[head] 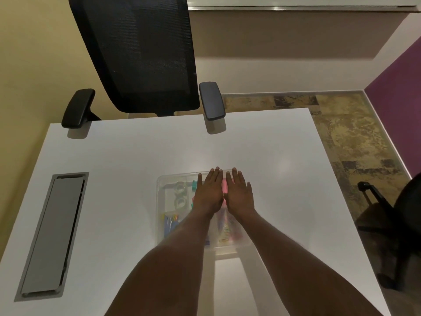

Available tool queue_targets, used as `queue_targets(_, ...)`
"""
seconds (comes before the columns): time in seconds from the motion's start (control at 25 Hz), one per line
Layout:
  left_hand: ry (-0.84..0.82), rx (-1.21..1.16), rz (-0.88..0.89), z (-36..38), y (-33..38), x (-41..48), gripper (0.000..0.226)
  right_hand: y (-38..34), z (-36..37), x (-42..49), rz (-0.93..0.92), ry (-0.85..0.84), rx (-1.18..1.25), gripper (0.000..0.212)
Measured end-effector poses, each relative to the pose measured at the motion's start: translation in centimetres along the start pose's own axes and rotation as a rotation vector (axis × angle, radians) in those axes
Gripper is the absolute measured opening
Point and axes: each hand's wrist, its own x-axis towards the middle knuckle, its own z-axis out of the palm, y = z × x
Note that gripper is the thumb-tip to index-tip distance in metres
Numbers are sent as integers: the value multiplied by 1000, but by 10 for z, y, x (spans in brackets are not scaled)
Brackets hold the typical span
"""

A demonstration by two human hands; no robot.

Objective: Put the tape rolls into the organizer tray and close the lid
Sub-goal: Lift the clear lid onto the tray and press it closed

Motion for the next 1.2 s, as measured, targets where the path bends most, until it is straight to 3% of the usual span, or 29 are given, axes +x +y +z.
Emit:
queue_targets(0.36, 72, -66, -345, -9, -113, -45, 64, 0, -4, -3, -15, -7, 6, 81)
queue_targets(0.6, 66, -229, -406, -13, -106, -54, 70, -1, -6, -6, -14, -16, -39, 82)
queue_targets(0.88, -4, -283, -391, -24, -115, -51, 75, -4, -8, -11, 1, -37, -69, 83)
queue_targets(1.2, 176, -204, -262, 37, -106, -133, 67, -6, -7, -14, -28, -37, -157, 84)
